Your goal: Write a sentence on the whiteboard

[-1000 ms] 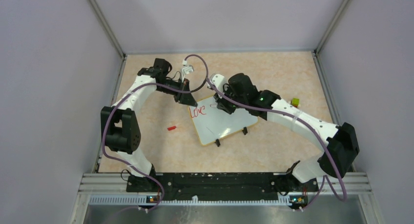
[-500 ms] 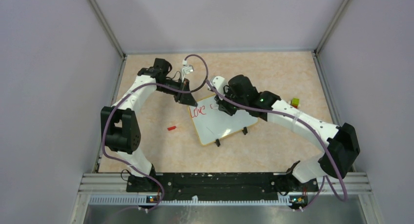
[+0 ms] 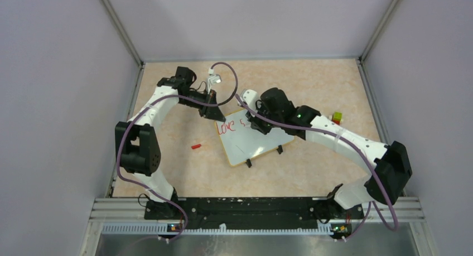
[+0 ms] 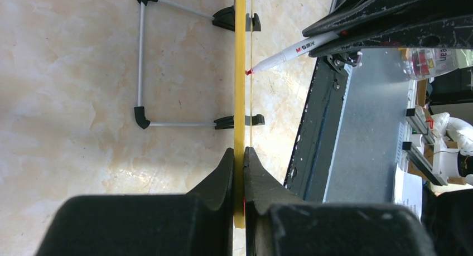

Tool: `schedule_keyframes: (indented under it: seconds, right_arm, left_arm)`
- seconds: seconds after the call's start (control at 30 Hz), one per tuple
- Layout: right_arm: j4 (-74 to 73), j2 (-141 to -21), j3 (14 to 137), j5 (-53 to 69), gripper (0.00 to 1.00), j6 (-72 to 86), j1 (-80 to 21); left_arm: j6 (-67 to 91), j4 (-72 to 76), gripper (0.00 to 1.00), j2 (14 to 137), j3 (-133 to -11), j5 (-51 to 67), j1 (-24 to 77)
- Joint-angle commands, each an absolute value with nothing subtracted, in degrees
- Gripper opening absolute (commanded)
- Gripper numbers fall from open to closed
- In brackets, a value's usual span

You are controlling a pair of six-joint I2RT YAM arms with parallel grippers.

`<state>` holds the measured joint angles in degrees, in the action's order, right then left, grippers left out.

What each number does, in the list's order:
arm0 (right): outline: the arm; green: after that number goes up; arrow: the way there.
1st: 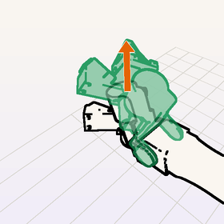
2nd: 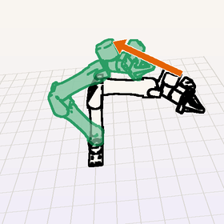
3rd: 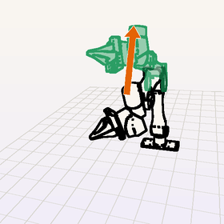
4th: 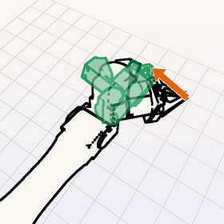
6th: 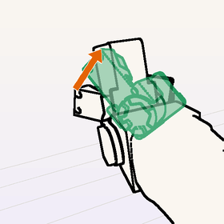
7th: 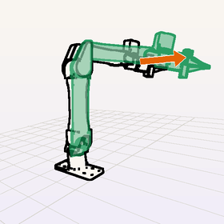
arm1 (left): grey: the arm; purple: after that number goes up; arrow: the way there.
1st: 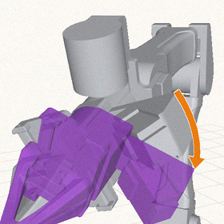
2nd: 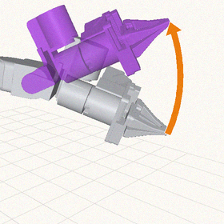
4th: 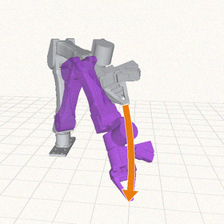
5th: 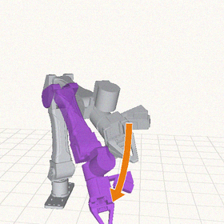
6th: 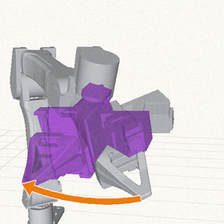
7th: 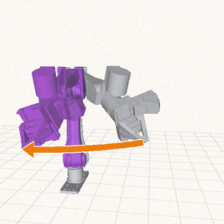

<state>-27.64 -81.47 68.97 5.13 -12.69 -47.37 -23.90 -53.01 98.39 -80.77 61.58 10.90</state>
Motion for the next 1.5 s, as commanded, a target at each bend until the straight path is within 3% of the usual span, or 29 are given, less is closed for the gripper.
schedule_keyframes:
  seconds: [0.0,1.47]
  right_arm:
    - [-26.48,-81.16,69.22,4.51,0.0,-13.27,-49.01]
    - [-25.19,-82.07,74.73,7.08,0.0,-12.13,-45.13]
  left_arm:
    - [-23.99,-53.12,0.0,97.49,-79.53,59.39,11.95]
    - [-23.86,-52.67,0.0,97.07,-79.03,59.31,11.95]
